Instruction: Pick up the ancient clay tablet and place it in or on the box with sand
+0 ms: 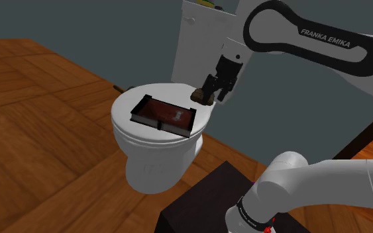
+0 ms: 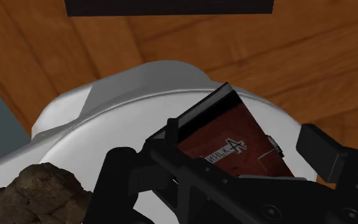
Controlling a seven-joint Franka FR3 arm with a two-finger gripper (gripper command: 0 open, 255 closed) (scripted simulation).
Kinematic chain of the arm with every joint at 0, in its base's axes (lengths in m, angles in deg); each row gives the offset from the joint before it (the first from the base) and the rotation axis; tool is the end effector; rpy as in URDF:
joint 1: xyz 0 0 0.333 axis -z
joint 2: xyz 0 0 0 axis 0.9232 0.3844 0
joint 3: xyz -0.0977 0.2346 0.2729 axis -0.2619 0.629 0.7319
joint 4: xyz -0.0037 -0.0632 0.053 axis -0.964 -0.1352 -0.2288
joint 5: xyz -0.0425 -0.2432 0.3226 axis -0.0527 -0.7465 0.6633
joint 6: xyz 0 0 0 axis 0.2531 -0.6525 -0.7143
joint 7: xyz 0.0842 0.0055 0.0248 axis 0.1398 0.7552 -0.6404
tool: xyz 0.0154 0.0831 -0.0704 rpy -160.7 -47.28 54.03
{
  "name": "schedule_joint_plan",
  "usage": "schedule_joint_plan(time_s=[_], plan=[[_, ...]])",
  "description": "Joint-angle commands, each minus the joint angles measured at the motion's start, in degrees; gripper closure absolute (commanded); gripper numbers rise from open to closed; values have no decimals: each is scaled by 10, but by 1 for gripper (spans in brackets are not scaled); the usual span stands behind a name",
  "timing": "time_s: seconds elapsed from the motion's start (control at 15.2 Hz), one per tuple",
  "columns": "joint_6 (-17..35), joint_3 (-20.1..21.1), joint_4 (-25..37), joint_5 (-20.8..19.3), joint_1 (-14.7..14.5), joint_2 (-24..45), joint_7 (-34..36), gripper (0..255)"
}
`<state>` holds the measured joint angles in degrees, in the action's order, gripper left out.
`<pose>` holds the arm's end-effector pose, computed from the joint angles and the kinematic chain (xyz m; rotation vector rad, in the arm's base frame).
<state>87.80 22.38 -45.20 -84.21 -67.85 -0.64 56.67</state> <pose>0.2931 0.0325 0.6378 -3.0761 0.0763 -0.0757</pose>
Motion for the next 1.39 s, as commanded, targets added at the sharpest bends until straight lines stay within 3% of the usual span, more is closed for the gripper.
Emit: schedule_joint_plan(time_s=[0.0,0.4,0.73,1.06,1.32], plan=[[0,0,0,0,0,0,0,0],[73,-121,4,54,22,36,-69,0],[120,-227,17,122,25,87,-139,0],[145,-341,42,219,8,157,-225,0],[134,-441,73,323,-16,235,-308,0]])
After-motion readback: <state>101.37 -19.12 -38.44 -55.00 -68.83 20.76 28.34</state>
